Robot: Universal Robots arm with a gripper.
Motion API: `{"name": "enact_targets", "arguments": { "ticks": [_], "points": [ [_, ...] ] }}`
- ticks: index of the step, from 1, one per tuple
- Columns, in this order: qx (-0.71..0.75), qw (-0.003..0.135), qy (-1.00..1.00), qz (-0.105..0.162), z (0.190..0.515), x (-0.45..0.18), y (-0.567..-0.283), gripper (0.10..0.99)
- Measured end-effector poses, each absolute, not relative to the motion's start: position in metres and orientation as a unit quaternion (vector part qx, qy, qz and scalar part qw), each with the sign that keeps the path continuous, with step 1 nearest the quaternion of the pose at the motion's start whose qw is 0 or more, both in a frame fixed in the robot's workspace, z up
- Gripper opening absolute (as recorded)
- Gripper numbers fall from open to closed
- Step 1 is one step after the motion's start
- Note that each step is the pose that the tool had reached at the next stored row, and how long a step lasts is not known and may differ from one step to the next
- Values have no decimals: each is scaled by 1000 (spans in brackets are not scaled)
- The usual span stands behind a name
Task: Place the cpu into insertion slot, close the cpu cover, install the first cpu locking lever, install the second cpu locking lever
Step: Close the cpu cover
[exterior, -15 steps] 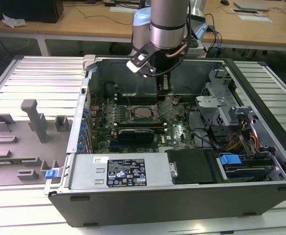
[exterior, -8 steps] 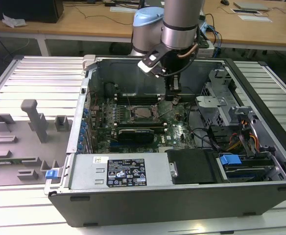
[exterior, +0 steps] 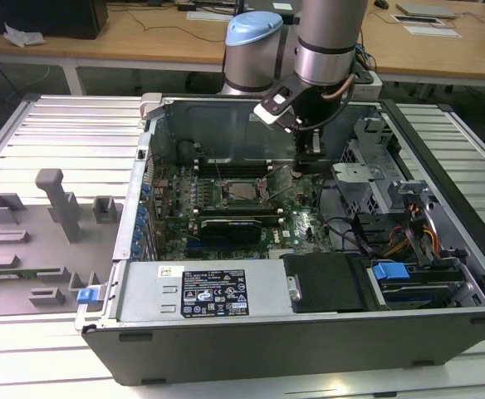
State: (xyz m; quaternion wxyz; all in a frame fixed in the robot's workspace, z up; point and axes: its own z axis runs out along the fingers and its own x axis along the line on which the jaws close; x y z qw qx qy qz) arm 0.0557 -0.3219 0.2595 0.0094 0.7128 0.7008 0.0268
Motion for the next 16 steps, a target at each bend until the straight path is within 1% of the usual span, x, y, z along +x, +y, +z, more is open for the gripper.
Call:
{"name": "enact_targets", "arguments": {
  "ticks": [7,12,14,16],
  "points": [
    [713,9,701,26,247,60,-322,106],
    [713,8,701,25,247,60,-322,106],
    [713,-1,701,16,247,60,-322,106],
    [713,-15,701,2,247,61,-322,106]
  ]
}}
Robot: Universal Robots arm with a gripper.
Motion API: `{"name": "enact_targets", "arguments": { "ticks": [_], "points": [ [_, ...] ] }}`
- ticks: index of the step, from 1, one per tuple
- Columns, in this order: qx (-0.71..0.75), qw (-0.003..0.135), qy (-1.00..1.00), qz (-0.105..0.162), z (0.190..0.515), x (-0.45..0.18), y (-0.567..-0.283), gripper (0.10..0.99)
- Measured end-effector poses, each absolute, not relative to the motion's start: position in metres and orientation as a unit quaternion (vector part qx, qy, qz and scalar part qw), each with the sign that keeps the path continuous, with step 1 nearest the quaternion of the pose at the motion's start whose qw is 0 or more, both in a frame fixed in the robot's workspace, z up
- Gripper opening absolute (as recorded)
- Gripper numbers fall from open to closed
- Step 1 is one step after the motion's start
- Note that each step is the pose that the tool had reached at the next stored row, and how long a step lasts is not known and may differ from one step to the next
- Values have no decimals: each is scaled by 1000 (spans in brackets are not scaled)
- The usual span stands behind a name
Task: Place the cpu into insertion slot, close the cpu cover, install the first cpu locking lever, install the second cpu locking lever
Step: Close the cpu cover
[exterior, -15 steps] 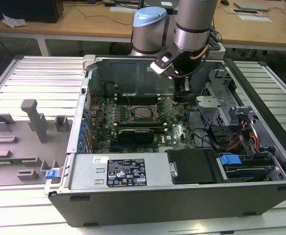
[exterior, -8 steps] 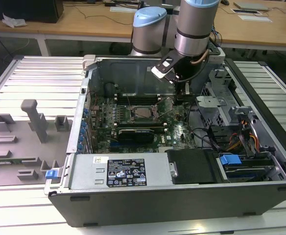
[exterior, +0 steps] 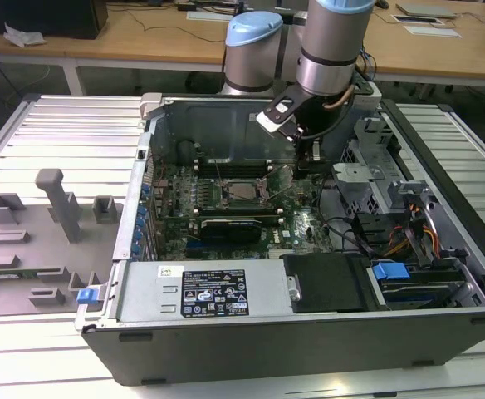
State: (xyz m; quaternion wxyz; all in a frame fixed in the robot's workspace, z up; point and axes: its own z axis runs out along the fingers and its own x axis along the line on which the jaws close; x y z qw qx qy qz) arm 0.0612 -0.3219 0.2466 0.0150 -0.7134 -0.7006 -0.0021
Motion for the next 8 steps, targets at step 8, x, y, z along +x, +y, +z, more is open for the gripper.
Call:
{"name": "enact_targets", "arguments": {
  "ticks": [8],
  "points": [
    [-713,34,-700,17,246,57,-322,106]
  ]
}}
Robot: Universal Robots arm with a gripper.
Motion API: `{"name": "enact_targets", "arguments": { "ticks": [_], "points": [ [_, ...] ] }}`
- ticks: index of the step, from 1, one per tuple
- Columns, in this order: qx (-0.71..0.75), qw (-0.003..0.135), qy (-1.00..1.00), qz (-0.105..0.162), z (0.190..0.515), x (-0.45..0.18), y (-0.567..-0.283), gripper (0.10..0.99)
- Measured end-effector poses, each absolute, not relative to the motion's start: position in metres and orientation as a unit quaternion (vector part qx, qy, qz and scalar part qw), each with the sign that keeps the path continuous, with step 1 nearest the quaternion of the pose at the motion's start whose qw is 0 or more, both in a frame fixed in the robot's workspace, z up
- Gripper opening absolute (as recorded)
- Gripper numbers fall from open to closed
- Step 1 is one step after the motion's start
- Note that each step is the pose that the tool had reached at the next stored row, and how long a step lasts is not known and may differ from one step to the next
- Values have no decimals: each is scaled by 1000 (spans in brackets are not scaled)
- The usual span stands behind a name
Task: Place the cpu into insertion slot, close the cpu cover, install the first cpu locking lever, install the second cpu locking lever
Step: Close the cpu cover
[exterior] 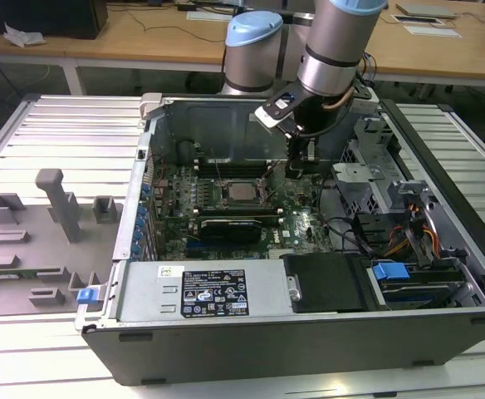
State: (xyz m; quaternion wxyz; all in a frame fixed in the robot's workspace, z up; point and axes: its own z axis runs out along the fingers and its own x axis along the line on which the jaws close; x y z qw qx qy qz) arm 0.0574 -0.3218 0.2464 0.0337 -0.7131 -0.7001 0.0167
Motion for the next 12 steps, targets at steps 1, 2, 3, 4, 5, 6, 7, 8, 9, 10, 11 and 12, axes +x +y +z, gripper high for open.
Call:
{"name": "enact_targets", "arguments": {
  "ticks": [1,2,3,4,5,6,7,8,9,10,11,12],
  "points": [
    [-713,32,-700,15,246,55,-322,106],
    [-713,30,-700,13,246,51,-322,106],
    [-713,29,-700,12,246,49,-321,106],
    [-713,27,-700,10,246,46,-321,106],
    [-713,25,-700,7,246,42,-321,106],
    [-713,22,-700,5,246,39,-321,106],
    [-713,19,-701,2,246,35,-321,106],
    [-713,16,-701,-1,246,31,-321,106],
    [-713,15,-701,-3,246,29,-321,106],
    [-713,11,-701,-7,246,22,-321,106],
    [-713,7,-701,-10,246,14,-321,106],
    [-713,7,-701,-11,246,12,-321,106]
  ]
}}
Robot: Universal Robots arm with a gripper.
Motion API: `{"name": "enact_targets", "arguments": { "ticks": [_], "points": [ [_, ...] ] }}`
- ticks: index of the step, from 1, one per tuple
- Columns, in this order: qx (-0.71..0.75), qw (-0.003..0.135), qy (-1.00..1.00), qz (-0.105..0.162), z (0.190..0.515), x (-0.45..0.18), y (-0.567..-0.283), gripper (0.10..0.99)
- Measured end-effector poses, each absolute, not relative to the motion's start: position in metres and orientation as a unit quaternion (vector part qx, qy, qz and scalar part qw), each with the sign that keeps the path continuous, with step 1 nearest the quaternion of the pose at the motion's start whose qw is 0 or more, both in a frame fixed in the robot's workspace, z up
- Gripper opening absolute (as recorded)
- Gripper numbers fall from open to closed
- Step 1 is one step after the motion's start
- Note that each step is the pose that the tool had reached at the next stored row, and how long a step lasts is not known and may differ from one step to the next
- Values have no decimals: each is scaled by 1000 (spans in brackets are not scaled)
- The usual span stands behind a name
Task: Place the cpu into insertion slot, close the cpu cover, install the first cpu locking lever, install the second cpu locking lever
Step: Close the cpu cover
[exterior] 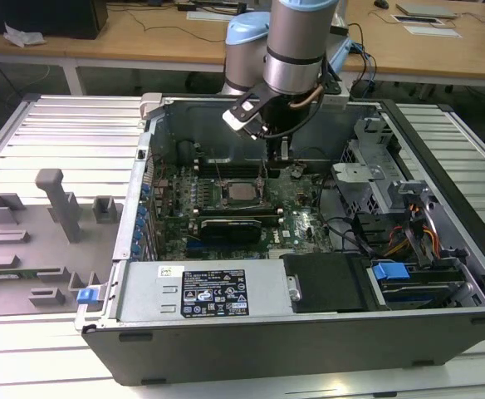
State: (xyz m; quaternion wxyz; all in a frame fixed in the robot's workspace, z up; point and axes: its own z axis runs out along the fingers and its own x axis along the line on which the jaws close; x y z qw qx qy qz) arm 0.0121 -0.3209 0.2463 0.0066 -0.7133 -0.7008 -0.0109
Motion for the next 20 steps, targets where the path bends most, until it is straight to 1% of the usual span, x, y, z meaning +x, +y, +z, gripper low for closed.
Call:
{"name": "enact_targets", "arguments": {
  "ticks": [2,6,7,20],
  "points": [
    [-713,5,-701,-13,246,9,-321,106],
    [-713,-8,-701,-26,244,-2,-321,106],
    [-713,-10,-701,-27,243,-7,-321,106],
    [-713,-10,-701,-28,233,-37,-325,106]
  ]
}}
